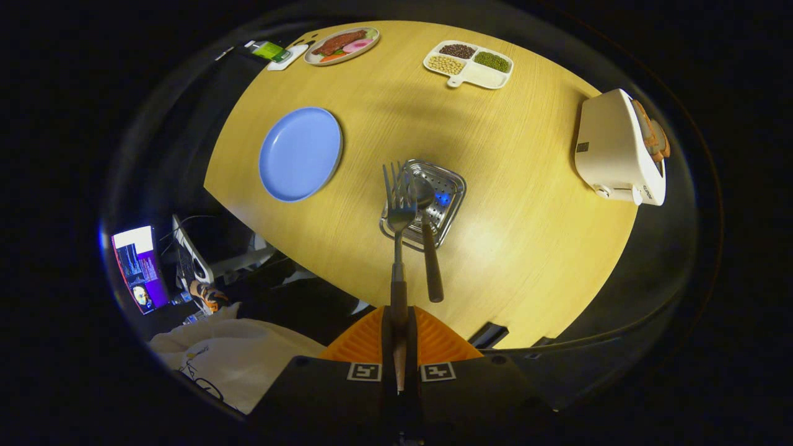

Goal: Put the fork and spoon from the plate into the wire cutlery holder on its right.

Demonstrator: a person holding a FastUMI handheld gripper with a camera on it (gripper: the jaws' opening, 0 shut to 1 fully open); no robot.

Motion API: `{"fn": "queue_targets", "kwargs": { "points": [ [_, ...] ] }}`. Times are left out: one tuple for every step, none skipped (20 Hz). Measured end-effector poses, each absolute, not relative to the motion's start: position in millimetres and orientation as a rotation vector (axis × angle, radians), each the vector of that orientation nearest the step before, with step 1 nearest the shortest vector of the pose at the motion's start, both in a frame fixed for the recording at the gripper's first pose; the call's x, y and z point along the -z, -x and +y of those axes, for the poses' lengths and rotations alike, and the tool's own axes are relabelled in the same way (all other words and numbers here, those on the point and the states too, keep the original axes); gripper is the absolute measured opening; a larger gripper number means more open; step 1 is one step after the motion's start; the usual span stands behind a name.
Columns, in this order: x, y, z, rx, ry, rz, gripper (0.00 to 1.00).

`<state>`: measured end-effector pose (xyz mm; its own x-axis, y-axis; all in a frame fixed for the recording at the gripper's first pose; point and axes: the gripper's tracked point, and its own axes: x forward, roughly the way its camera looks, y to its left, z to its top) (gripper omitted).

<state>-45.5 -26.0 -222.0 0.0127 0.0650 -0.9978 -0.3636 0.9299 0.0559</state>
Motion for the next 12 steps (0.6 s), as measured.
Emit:
{"fn": "queue_targets", "kwargs": {
  "points": [
    [223.0, 46.1, -29.4, -0.341, 0.263, 1.560, 0.08],
    [224.4, 46.4, -33.5, -0.342, 0.291, 1.589, 0.08],
    [225.1, 46.1, -36.8, -0.349, 0.322, 1.614, 0.08],
    [225.2, 46.2, -38.3, -0.357, 0.340, 1.637, 0.08],
    [227.3, 45.4, -38.3, -0.363, 0.343, 1.659, 0.08],
    [229.0, 43.3, -37.9, -0.367, 0.342, 1.677, 0.08],
    [229.9, 40.1, -39.1, -0.367, 0.348, 1.693, 0.08],
    [231.5, 36.7, -41.6, -0.360, 0.356, 1.709, 0.08],
    [232.6, 35.2, -44.6, -0.353, 0.360, 1.726, 0.08],
    [233.5, 33.1, -46.2, -0.349, 0.363, 1.740, 0.08],
    [234.7, 31.3, -46.8, -0.344, 0.360, 1.752, 0.08],
    [236.1, 29.7, -47.3, -0.338, 0.356, 1.764, 0.08]
  ]
}}
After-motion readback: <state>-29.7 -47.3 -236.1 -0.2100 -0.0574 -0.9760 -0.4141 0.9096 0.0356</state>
